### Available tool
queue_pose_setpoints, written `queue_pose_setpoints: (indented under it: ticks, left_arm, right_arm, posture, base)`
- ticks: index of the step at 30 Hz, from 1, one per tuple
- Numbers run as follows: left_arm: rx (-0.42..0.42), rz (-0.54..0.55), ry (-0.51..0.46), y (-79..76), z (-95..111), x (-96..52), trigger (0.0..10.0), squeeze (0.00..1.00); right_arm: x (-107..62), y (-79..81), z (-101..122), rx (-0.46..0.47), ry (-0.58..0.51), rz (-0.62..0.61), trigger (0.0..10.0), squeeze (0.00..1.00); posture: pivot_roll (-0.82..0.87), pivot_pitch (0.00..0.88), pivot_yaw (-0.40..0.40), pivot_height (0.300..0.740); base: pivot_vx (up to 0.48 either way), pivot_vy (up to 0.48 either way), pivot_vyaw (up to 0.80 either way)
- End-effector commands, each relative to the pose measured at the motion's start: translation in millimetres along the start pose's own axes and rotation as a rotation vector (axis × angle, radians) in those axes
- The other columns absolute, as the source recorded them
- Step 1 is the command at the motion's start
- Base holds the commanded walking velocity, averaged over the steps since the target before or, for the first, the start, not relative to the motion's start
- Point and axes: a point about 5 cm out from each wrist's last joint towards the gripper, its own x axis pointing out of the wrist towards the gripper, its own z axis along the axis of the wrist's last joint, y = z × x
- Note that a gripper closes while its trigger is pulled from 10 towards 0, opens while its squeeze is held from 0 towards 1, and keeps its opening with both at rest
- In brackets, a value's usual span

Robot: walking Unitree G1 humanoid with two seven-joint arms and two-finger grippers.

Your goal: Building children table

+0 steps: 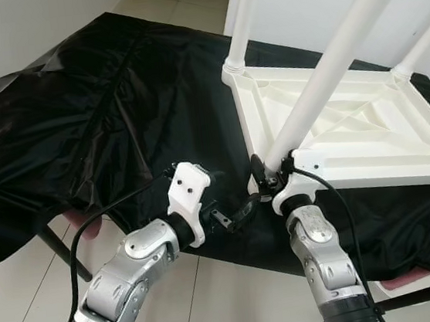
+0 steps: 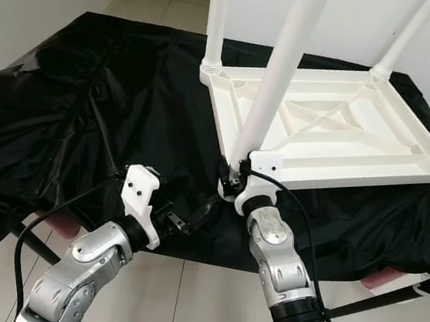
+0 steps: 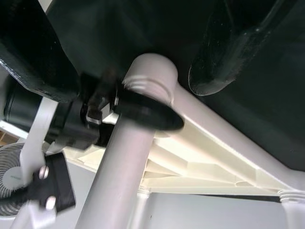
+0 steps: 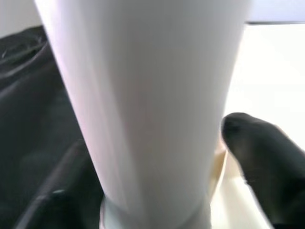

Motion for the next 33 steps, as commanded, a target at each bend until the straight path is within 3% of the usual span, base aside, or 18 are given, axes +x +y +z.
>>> queue_pose_setpoints:
  ticks: [1,4,5,7,8,10,16,19,23,28,32,33]
  left_arm:
    - [0.011,-0.033,0.006,-2.1,-2,3.0,10.0,0.0]
    - [0.018,-0.022,-0.002,-0.9,-1,4.5,10.0,0.0]
    - [0.018,-0.018,-0.005,-0.5,-1,5.4,10.0,0.0]
    - [0.018,-0.018,-0.005,-0.5,-1,5.4,10.0,0.0]
    - [0.024,-0.008,-0.011,0.3,-1,6.2,10.0,0.0]
    - [0.041,0.026,-0.036,3.1,-2,8.8,10.0,0.0]
    - [0.056,0.046,-0.057,7.3,-4,9.8,10.0,0.0]
    - [0.04,0.093,-0.068,20.5,-7,11.9,10.0,0.0]
    - [0.04,0.116,-0.069,26.6,-7,13.4,10.0,0.0]
    - [0.022,0.229,-0.067,52.9,-7,21.3,10.0,0.0]
    - [0.019,0.233,-0.072,54.2,-8,21.7,10.0,0.0]
    - [0.023,0.269,-0.059,60.3,-8,25.0,10.0,0.0]
  right_arm:
    - [-5.7,-2.2,-8,0.0,0.041,0.035,10.0,1.0]
    - [-7.2,0.2,-6,-0.012,0.029,0.099,10.0,1.0]
    - [-9.1,0.2,-5,-0.032,0.024,0.148,10.0,0.91]
    - [-9.1,0.2,-5,-0.032,0.024,0.148,10.0,0.91]
    - [-11.6,0.7,-4,-0.039,0.025,0.199,10.0,0.0]
    - [-17.1,-3.4,0,-0.062,-0.003,0.256,10.0,0.0]
    - [-22.1,-8.4,2,-0.091,-0.029,0.265,10.0,0.0]
    - [-31.6,-16.3,3,-0.161,-0.057,0.263,10.0,0.0]
    - [-34.7,-18.3,4,-0.173,-0.071,0.251,10.0,0.0]
    - [-49.6,-22.5,3,-0.162,-0.058,0.237,10.0,0.0]
    - [-50.8,-22.7,3,-0.162,-0.057,0.236,10.0,0.0]
    - [-53.1,-26.2,-1,-0.167,-0.044,0.221,10.0,0.0]
  posture:
    - [0.12,0.17,-0.178,0.74]
    - [0.11,0.17,-0.177,0.74]
    - [0.11,0.17,-0.18,0.74]
    - [0.11,0.17,-0.18,0.74]
    - [0.11,0.17,-0.18,0.74]
    - [0.09,0.161,-0.179,0.74]
    - [0.09,0.157,-0.174,0.74]
    - [0.07,0.147,-0.162,0.74]
    - [0.07,0.145,-0.152,0.74]
    - [0.05,0.138,-0.13,0.74]
    - [0.05,0.138,-0.13,0.74]
    - [0.05,0.135,-0.101,0.74]
  base:
    - [0.0,0.0,0.0]
    - [0.0,0.0,0.0]
    - [0.0,0.0,0.0]
    - [0.0,0.0,0.0]
    - [0.0,0.0,0.0]
    - [0.0,0.0,0.0]
    - [0.0,0.0,0.0]
    - [0.0,0.0,0.0]
    - [0.0,0.0,0.0]
    - [0.0,0.0,0.0]
    - [0.0,0.0,0.0]
    - [0.0,0.0,0.0]
